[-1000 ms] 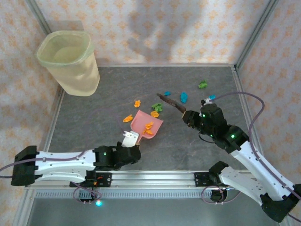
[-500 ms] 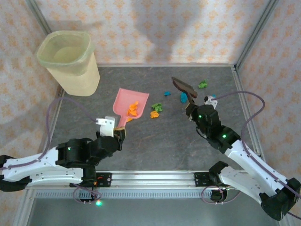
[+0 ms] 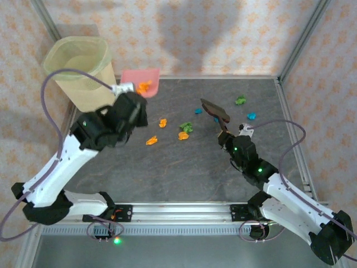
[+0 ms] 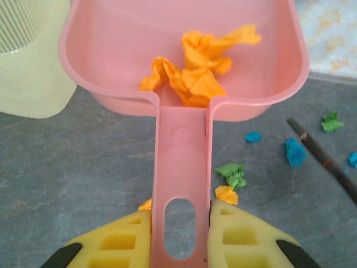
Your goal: Sweep away the paper scraps from the table
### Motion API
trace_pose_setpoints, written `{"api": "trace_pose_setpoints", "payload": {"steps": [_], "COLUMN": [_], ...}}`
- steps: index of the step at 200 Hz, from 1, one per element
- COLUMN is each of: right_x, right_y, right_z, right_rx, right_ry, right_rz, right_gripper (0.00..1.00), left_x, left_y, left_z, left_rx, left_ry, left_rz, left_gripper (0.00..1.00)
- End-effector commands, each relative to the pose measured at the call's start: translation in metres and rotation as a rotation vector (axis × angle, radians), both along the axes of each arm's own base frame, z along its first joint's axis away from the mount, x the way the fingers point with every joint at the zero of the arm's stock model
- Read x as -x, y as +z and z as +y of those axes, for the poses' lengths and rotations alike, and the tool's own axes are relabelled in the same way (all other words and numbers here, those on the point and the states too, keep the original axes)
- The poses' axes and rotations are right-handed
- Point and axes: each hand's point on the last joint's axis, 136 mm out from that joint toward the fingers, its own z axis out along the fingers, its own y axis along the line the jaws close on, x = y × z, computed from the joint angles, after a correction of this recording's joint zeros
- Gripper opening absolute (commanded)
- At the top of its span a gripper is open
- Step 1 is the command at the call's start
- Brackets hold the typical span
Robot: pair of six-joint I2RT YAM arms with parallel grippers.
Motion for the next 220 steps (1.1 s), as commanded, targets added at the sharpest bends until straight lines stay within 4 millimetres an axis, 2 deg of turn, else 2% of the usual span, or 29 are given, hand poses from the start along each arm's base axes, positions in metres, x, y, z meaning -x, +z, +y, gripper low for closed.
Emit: {"api": "trace_pose_setpoints", "payload": {"steps": [1, 28, 67, 95, 119, 144, 168, 220], "right_x": [-0.01, -0.01, -0.009, -0.008, -0.009, -0.011, -0.011, -0.012], "right_y": [0.026, 0.024, 0.025, 0.025, 0.021, 0.019, 0.02, 0.019], "right_z": [0.0, 0.001, -0.002, -0.001, 0.002, 0.003, 0.002, -0.005], "right_rx": [-0.07, -0.067, -0.066, -0.073, -0.081, -0.062, -0.05, -0.017], "right_ry": [-0.035, -0.033, -0.039, -0.034, -0.024, -0.021, -0.026, -0.051], "right_rz": [-0.103, -0.1, -0.111, -0.113, -0.107, -0.097, -0.099, -0.107], "right_gripper": [0.0, 0.0, 0.0, 0.0, 0.0, 0.0, 0.0, 0.0], "left_x": [-0.012, -0.053, -0.106, -0.143, -0.167, -0.188, -0.204, -0.217], "left_y": [0.009, 0.02, 0.035, 0.05, 0.052, 0.047, 0.051, 0.063], "left_z": [0.014, 0.037, 0.09, 0.108, 0.122, 0.133, 0.139, 0.167], "left_rx": [0.025, 0.129, 0.327, 0.496, 0.587, 0.71, 0.814, 1.04], "left_ry": [-0.002, 0.087, 0.243, 0.26, 0.282, 0.309, 0.328, 0.425], "left_rz": [0.089, 0.129, 0.077, -0.011, -0.04, -0.044, -0.081, -0.196], "left_gripper": [0.0, 0.0, 0.0, 0.0, 0.0, 0.0, 0.0, 0.0]}}
